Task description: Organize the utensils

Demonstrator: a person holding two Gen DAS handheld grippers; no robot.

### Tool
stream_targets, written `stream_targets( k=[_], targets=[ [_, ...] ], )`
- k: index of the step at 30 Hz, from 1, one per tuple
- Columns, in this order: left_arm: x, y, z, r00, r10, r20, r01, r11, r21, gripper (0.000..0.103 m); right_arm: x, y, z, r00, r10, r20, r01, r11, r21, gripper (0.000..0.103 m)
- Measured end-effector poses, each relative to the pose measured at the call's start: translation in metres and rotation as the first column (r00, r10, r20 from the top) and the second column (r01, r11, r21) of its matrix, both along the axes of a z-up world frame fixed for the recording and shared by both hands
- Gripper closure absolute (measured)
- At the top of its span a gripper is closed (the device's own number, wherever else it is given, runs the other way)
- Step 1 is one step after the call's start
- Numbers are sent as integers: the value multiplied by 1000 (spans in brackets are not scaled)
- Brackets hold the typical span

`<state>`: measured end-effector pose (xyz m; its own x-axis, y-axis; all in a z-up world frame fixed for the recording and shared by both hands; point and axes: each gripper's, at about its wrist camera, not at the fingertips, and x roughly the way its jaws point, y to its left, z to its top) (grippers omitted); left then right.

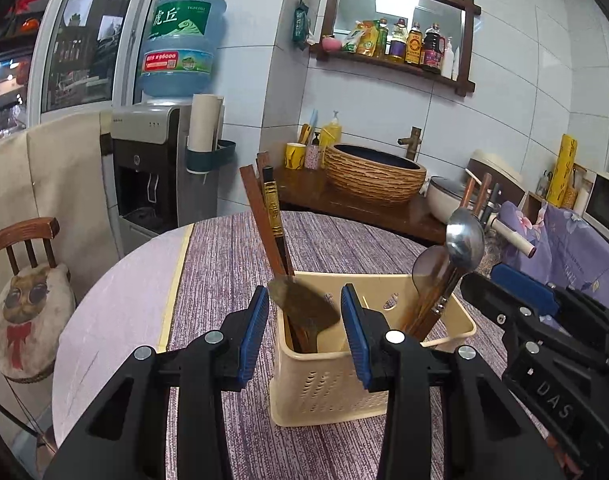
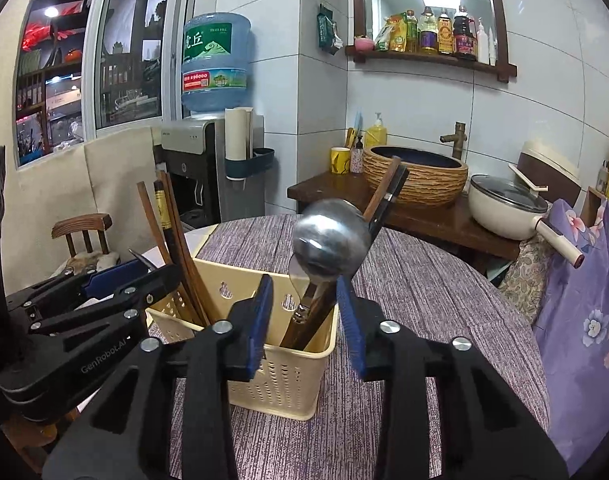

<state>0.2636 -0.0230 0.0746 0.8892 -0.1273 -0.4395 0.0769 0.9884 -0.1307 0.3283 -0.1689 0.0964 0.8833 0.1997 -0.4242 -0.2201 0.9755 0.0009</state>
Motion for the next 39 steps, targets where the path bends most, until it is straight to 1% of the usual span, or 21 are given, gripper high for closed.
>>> stream_targets(
  k=[1, 2, 4, 6, 7, 8, 9, 10, 12, 14, 16, 19, 21, 24, 27, 29, 30, 32, 34, 36, 39],
  targets=[
    [-1, -1, 1, 1000, -2, 4, 2, 1000, 11, 65, -2, -1, 2, 1000, -2, 5, 2, 1000, 2, 55],
    [-4, -1, 1, 1000, -5, 8, 5, 1000, 18, 65, -6, -3, 3, 1000, -7, 14, 7, 1000, 4, 52],
    [-11, 0, 2, 1000, -12, 12, 11, 1000, 17, 61, -12, -6, 6, 999, -13, 31, 13, 1000, 9, 48],
    [-18, 3, 3, 1000, -11, 22, 10, 1000, 16, 49, -23, -10, 9, 999, -7, 48, 7, 1000, 9, 44],
    [-24, 5, 3, 999, -3, 33, 2, 1000, 21, 46, -28, -11, 11, 998, -10, 59, 10, 1000, 8, 42],
    [-29, 6, 4, 999, 2, 42, -3, 1000, 25, 39, -36, -15, 12, 997, -20, 78, 20, 1000, 5, 34],
    [-37, 9, 4, 999, 6, 53, -7, 1000, 28, 32, -42, -17, 13, 996, -28, 89, 28, 1000, 3, 29],
    [-45, 12, 4, 998, 8, 62, -10, 1000, 26, 28, -51, -22, 13, 994, -41, 104, 41, 999, 1, 24],
    [-62, 18, 2, 996, 20, 84, -22, 1000, 21, 13, -68, -30, 9, 992, -57, 115, 57, 998, -4, 22],
    [-78, 22, -2, 994, 36, 106, -38, 999, 15, 5, -83, -35, 2, 993, -47, 110, 48, 999, -8, 17],
    [-97, 24, -9, 992, 35, 118, -37, 999, 18, 6, -99, -40, -8, 992, -54, 111, 55, 998, -6, 13],
    [-117, 25, -23, 994, 32, 100, -36, 999, 36, 5, -121, -43, -29, 994, -52, 94, 52, 999, -1, 10],
    [-131, 26, -37, 995, 36, 89, -39, 999, 34, 5, -136, -42, -44, 996, -48, 80, 48, 999, 3, 8],
    [-153, 29, -58, 997, 46, 67, -48, 998, 26, 5, -163, -41, -70, 996, -52, 74, 52, 999, 12, 6],
    [-178, 34, -77, 997, 63, 52, -64, 998, 11, 5, -189, -40, -89, 996, -41, 83, 38, 998, 40, 6],
    [-195, 37, -84, 996, 73, 58, -74, 997, 14, 5, -208, -38, -98, 995, -26, 95, 22, 999, 43, 6],
    [-202, 39, -84, 995, 79, 65, -80, 997, 19, 5, -221, -37, -103, 994, -19, 110, 17, 999, 28, 6],
    [-219, 41, -85, 992, 88, 87, -91, 995, 29, 5, -242, -34, -107, 990, -10, 138, 9, 1000, 12, 6],
    [-232, 46, -83, 989, 98, 110, -101, 995, 24, 5, -262, -35, -107, 986, -1, 165, -3, 1000, 23, 6],
    [-242, 50, -79, 986, 102, 129, -103, 995, 1, 5, -279, -38, -103, 981, 2, 192, -11, 999, 43, 6],
    [-253, 51, -74, 985, 86, 151, -83, 996, -30, 5, -300, -42, -95, 975, 8, 224, -27, 996, 80, 6]
  ],
)
